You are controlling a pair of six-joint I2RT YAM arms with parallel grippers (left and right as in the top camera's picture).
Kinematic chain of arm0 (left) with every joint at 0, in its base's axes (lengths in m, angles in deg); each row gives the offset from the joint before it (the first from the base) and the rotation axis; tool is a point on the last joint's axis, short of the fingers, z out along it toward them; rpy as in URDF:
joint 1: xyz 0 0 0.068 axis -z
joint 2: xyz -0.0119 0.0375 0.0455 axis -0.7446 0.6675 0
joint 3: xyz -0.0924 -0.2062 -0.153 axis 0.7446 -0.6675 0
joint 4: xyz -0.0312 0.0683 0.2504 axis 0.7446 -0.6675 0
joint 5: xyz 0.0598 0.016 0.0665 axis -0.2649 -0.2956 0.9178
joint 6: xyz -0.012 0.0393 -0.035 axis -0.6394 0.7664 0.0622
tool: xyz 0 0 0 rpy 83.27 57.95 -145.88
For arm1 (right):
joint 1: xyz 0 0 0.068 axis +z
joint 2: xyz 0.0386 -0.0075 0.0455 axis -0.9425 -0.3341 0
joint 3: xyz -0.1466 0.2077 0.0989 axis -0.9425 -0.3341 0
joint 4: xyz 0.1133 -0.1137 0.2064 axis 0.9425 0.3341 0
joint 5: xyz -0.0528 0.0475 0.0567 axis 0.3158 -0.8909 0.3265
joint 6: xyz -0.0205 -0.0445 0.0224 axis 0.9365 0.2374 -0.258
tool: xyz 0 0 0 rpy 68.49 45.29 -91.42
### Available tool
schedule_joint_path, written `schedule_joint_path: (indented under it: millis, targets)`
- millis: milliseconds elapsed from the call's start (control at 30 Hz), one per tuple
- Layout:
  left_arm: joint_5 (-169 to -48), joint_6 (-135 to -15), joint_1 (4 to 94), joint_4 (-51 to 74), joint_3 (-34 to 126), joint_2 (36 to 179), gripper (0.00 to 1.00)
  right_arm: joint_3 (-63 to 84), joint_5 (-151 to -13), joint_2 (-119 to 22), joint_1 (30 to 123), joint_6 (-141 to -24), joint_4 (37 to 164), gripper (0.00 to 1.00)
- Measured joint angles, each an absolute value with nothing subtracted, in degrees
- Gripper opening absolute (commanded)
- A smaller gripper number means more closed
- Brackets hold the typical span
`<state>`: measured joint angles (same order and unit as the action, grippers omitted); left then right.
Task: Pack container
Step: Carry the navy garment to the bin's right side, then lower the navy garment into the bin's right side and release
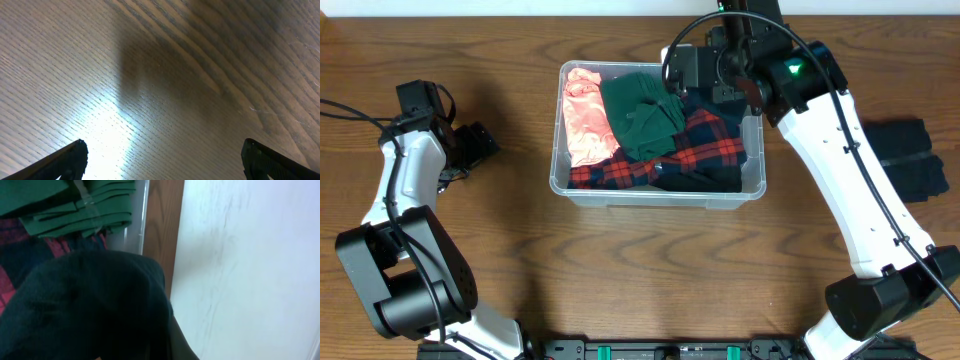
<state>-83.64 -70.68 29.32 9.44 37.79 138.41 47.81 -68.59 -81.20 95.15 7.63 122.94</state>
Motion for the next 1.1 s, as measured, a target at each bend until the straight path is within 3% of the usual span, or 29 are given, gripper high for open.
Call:
schedule_joint_path:
  millis: [733, 1100]
  targets:
    - [-83.64, -70.7, 29.32, 9.44, 37.79, 138.41, 0.98, 47.81, -70.08, -79.69, 96.33, 16.49, 121.23, 0.01]
    - [-83.64, -70.7, 29.32, 9.44, 37.79, 138.41, 0.98, 48.14, -74.02, -76.96, 96.7, 17.29, 128.16, 0.01]
